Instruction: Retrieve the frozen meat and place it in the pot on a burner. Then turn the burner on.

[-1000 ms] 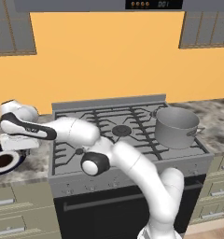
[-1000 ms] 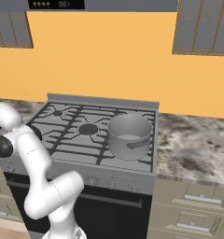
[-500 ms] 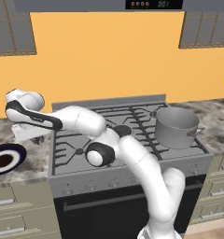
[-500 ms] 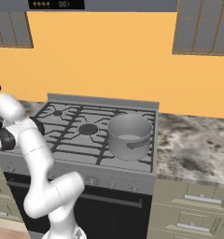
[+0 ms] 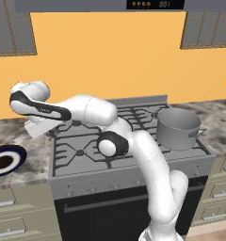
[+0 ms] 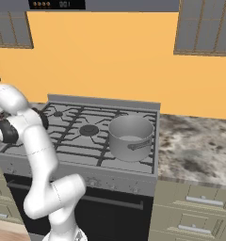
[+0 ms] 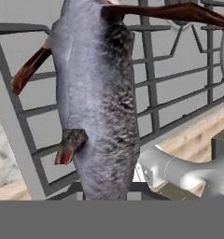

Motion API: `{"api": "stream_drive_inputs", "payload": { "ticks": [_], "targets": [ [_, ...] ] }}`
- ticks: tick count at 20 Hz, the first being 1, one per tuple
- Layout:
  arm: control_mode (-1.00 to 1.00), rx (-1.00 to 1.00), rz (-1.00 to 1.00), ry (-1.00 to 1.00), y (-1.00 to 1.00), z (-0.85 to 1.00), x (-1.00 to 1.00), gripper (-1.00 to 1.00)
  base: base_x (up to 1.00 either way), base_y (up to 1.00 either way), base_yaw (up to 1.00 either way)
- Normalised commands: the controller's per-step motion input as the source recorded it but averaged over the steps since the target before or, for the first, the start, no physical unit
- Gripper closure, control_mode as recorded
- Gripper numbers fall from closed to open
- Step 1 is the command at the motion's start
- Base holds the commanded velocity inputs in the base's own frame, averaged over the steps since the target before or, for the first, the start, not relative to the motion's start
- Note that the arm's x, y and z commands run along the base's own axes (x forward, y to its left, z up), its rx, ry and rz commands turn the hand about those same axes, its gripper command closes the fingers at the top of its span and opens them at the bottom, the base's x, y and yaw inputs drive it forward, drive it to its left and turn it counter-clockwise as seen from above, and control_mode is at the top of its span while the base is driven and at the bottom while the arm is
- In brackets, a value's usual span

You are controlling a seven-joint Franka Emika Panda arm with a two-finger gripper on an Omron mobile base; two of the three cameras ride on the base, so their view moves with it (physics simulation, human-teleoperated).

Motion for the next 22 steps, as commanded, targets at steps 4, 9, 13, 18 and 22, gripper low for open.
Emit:
{"api": "stream_drive_inputs", "payload": {
  "ticks": [4,9,13,18,22],
  "targets": [
    [-1.0,0.07,0.0,-0.25,-1.0,0.02,-1.0,1.0,0.0,0.0,0.0],
    [-1.0,0.43,-0.02,-0.09,-1.0,0.33,-0.6,1.0,0.0,0.0,0.0],
    [-1.0,0.66,-0.03,-0.05,-1.0,0.6,-0.02,1.0,0.0,0.0,0.0],
    [-1.0,0.38,0.0,0.01,-1.0,0.28,0.11,1.0,0.0,0.0,0.0],
    [-1.0,0.01,0.0,0.01,-1.0,0.01,0.36,1.0,0.0,0.0,0.0]
  ]
}}
